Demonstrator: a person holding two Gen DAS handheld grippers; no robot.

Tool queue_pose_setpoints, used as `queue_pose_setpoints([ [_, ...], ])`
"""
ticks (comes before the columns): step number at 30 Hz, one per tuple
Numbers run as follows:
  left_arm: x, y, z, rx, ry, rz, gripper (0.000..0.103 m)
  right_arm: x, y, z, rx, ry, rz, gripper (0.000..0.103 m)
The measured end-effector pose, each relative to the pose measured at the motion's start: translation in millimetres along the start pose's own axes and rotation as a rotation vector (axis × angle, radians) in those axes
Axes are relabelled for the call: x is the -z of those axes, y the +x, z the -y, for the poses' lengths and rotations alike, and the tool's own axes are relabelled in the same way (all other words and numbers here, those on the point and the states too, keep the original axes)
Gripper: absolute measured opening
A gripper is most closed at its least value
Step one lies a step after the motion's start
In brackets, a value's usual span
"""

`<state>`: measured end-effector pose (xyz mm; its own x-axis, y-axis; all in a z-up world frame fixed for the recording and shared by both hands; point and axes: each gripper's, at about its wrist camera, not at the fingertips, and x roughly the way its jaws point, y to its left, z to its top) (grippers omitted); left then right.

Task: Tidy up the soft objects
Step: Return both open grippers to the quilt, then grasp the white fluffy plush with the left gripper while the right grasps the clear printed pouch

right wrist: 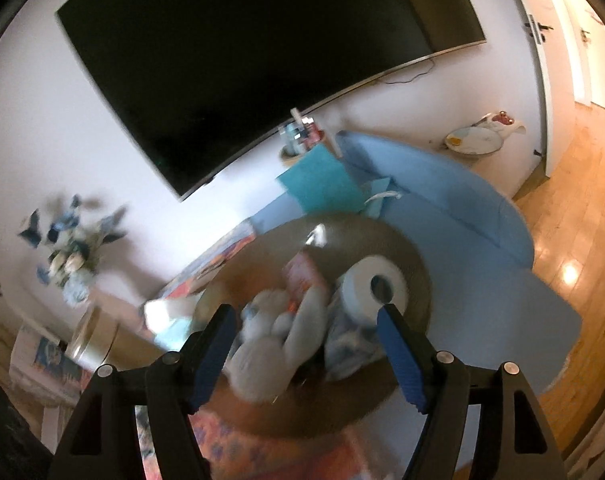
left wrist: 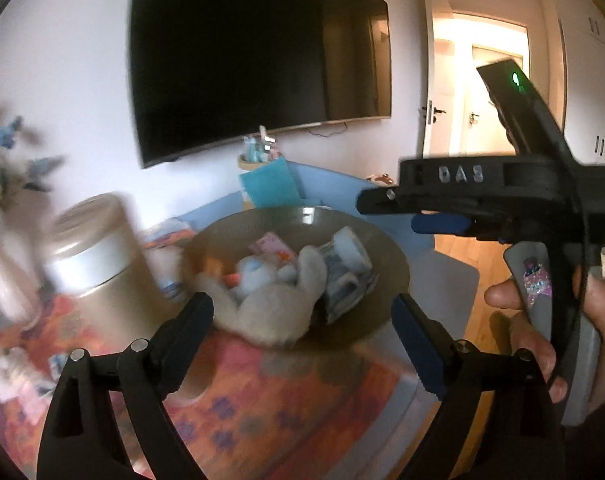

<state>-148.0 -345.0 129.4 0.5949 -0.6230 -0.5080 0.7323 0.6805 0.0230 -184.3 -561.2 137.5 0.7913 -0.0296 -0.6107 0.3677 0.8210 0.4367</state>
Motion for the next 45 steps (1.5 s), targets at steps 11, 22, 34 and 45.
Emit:
queue_pose_setpoints([
  [11,69.1,-99.0,-126.0,-0.301,-0.213,-0.002,0.091,91.4,-13.5,-109.5,-0.103,-0.276,-0.071,0.071],
  [22,152.5,-117.1,-265.7,-0.615,-0.359,-0.119,0.091,197.9,42.1,-284.8,-0.236,-0.662,-0.184,0.074],
  [34,196.6,-118.7,-312.4,-0.536,-0.531,-0.107,0.091,228.7,130.3,-323.3,-0.195,-0.686,-0.158,0.074],
  [45,198.1,-119.9,-313.4,-0.504,-0.547,-0.101,0.091,222.5,157.4,-295.9,-0.180,-0.552,-0.200,0.088],
])
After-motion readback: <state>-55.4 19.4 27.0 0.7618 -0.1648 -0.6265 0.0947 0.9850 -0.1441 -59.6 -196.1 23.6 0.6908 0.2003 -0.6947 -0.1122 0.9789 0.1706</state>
